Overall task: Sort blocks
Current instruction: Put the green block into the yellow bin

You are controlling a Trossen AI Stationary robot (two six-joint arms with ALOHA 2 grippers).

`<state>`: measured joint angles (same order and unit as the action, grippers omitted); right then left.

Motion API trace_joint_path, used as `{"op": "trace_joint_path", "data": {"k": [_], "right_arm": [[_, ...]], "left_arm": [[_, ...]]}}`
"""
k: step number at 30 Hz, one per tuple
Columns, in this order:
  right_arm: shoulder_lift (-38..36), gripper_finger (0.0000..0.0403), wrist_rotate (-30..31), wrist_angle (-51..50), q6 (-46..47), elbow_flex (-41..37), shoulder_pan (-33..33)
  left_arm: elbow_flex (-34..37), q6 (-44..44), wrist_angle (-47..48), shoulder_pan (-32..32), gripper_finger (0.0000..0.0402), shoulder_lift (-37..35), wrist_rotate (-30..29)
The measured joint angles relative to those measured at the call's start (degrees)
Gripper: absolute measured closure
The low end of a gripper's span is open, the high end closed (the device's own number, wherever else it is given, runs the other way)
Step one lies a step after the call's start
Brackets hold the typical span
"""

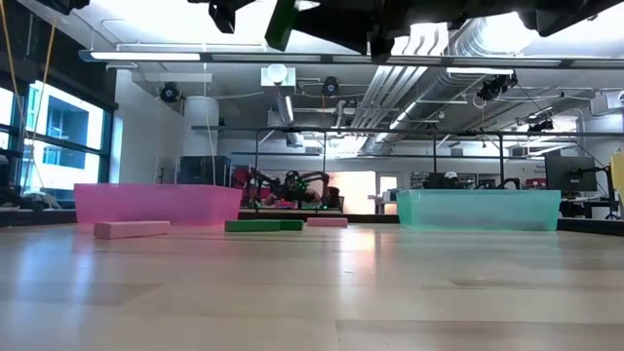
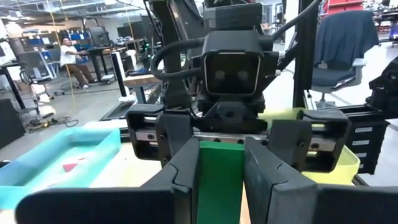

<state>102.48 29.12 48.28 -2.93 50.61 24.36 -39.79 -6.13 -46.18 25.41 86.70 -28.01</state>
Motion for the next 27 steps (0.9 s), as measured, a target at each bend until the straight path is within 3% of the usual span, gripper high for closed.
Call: {"op": "trace_joint_path", "data": {"k": [5,15,18,22,27], "right_arm": [[0.0,0.0194,-1.2,2.0,-0.2,0.0,-0.1],[0.0,0.0327,-1.6,1.5,1.6,0.0,-1.5],[0.0,0.0333,-1.3,0.5,1.8,0.0,-1.4],[-0.5,0.0334,4.9,-4.6,3.0,-0.1,0.4],[-5.4,0.0334,13.7,-21.5,11.6,-0.1,5.9]], "left_arm": [[0.0,0.4,-0.2,0.0,0.0333,0.0,0.3],[0.0,1.9,0.3,0.0,0.0323,0.0,2.1],[0.0,3.4,0.7,-0.2,0.0306,0.0,2.2],[0.0,4.1,2.8,-0.3,0.0262,0.0,2.2],[-0.1,5.9,6.2,-0.2,0.0209,0.0,1.5]]}}
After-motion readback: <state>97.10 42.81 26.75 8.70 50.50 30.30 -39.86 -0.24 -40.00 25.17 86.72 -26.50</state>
